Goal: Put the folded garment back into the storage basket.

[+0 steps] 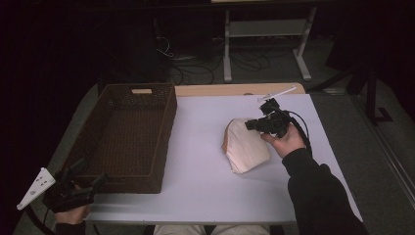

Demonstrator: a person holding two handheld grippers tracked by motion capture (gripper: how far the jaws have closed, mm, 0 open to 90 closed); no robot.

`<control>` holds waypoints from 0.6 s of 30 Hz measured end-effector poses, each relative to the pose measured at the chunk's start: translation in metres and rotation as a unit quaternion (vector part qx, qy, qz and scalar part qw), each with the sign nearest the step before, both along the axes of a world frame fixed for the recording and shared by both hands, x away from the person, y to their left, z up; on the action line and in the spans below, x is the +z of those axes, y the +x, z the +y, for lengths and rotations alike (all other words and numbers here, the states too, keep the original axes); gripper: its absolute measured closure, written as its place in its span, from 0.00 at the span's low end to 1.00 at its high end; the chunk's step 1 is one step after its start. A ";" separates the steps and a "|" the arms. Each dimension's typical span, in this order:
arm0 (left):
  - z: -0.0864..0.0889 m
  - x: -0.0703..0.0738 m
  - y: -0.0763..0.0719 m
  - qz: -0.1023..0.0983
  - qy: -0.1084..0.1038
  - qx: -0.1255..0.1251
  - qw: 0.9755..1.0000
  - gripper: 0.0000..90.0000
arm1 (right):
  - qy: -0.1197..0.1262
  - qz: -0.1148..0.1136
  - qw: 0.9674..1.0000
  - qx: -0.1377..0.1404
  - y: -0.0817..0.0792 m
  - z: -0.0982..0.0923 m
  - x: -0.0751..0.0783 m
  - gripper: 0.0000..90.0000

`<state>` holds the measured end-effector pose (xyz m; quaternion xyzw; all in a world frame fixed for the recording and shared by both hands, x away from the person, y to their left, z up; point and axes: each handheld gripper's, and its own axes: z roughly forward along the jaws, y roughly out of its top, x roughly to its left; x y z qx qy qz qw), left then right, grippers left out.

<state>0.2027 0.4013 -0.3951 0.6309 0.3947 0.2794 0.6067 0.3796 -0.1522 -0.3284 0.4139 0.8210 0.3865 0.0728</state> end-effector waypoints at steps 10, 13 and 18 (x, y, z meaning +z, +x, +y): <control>0.000 0.000 0.000 0.000 -0.001 0.000 1.000 0.00 | 0.003 -0.009 1.000 0.003 0.001 0.001 0.015 0.96; 0.000 0.000 0.000 0.000 -0.001 0.000 1.000 0.00 | 0.003 -0.013 1.000 0.004 0.002 0.002 0.020 0.96; 0.000 0.000 0.000 -0.001 -0.001 0.000 1.000 0.00 | 0.007 -0.017 1.000 0.005 0.002 0.001 0.027 0.96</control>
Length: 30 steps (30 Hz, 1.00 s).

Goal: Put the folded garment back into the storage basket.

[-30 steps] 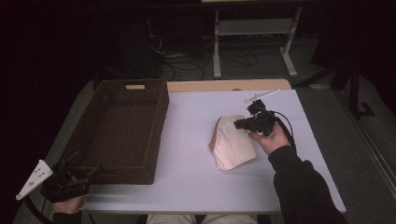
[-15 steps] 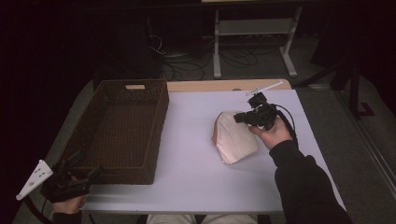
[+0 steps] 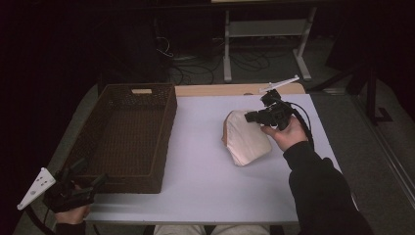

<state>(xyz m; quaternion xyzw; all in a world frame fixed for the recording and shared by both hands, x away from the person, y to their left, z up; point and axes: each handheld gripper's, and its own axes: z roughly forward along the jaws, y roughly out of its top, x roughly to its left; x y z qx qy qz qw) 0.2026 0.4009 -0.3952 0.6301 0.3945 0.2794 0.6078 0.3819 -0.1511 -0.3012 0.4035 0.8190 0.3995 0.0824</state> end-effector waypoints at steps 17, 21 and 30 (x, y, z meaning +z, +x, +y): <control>0.000 0.000 0.000 0.000 0.001 0.000 1.000 0.00 | 0.008 -0.021 1.000 0.008 0.003 0.006 0.030 0.96; 0.000 0.000 0.000 0.000 0.001 0.000 1.000 0.00 | 0.011 -0.025 1.000 0.010 0.004 0.009 0.036 0.96; 0.000 0.000 0.000 0.001 0.002 0.000 1.000 0.00 | 0.022 -0.034 0.999 0.017 0.006 0.014 0.048 0.96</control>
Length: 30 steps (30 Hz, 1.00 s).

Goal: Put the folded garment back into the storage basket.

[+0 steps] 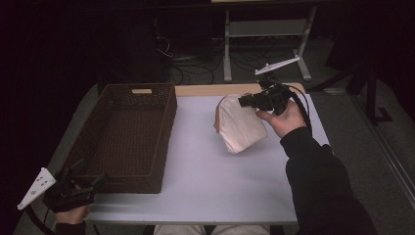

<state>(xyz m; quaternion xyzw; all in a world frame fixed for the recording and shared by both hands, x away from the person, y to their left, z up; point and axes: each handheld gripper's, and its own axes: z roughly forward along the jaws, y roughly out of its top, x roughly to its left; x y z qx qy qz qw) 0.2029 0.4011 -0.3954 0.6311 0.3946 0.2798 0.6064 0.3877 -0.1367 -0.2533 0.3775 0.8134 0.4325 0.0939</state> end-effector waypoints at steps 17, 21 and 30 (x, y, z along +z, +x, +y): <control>0.000 0.000 -0.001 0.000 -0.002 0.003 1.000 0.00 | 0.034 -0.026 0.999 0.018 0.002 0.010 0.033 0.96; 0.001 0.000 0.000 0.001 -0.001 0.003 1.000 0.00 | 0.037 -0.030 0.999 0.021 0.004 0.013 0.039 0.96; 0.001 -0.001 0.000 0.001 -0.002 0.002 1.000 0.00 | 0.047 -0.037 0.998 0.032 0.009 0.025 0.049 0.96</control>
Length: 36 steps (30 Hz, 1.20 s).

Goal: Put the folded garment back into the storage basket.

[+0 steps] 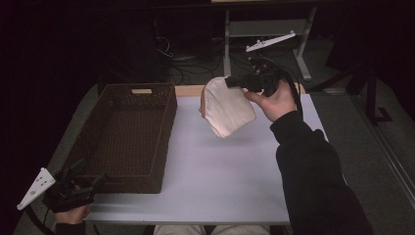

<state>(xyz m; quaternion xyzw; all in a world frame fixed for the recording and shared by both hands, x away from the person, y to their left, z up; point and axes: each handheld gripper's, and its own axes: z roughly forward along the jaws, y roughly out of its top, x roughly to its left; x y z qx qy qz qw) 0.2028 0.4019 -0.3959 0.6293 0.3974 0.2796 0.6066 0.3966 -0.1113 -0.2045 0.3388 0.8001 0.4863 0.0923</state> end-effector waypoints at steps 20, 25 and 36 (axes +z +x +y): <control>0.000 0.000 0.000 -0.001 -0.001 -0.001 1.000 0.00 | 0.020 -0.015 0.999 0.023 0.004 0.027 0.019 0.96; 0.000 0.000 0.000 0.000 -0.003 -0.002 1.000 0.00 | 0.023 -0.020 0.999 0.026 0.004 0.032 0.024 0.96; 0.000 0.000 0.000 0.000 -0.005 -0.002 1.000 0.00 | 0.033 -0.023 0.999 0.032 0.007 0.043 0.033 0.96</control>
